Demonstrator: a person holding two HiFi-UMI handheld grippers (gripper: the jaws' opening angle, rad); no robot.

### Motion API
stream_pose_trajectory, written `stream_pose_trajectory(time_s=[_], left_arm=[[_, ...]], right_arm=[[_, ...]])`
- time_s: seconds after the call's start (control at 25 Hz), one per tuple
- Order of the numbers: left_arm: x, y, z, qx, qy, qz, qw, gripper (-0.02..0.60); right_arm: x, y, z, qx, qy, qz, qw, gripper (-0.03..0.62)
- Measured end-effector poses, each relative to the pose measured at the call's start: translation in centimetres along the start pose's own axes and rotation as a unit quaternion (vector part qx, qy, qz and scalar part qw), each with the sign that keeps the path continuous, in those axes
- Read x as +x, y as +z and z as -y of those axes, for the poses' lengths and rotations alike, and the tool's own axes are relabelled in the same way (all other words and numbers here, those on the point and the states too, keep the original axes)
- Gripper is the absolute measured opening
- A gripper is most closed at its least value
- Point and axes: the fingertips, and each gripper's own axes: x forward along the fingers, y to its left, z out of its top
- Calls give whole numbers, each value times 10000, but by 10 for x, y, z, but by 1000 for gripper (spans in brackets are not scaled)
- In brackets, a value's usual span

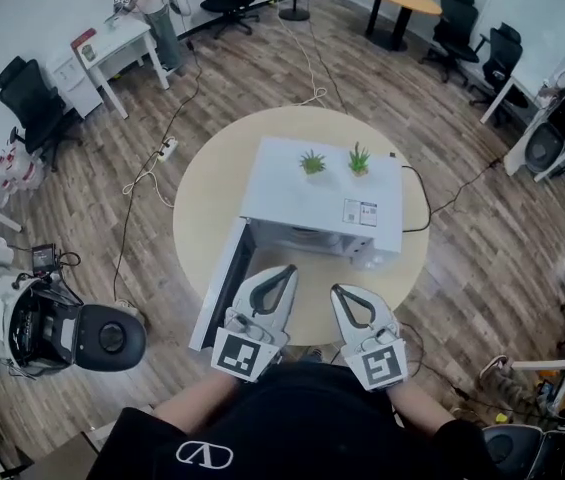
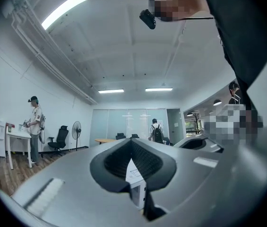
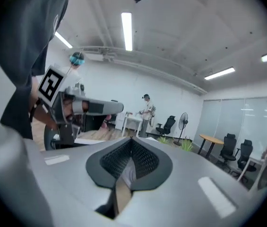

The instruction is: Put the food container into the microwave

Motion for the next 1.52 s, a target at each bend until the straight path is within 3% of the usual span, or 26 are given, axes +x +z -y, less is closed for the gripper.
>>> stream_pose_trajectory(time_s=[0.12,0.36,0.56,1.16,1.52], left_arm=[[6,15,4,82,-42,155,9998,0],[14,40,4,290,-83,341,9990,0],[15,51,0,361,8,443,9984,0],[11,49,-5,339,128,405,9985,0],[10,55,-6,379,160,465,9981,0]], right_arm=[[-10,23,17,319,-289,431,9981,9],[-25,57,48,278,-829,1253,9883,9],[-35,65,71,628,-1221,1596,9776,9],[-40,50,90,722,-1520,1503,9742,8],[-36,54,87,630,-1440,1552,9753,8]])
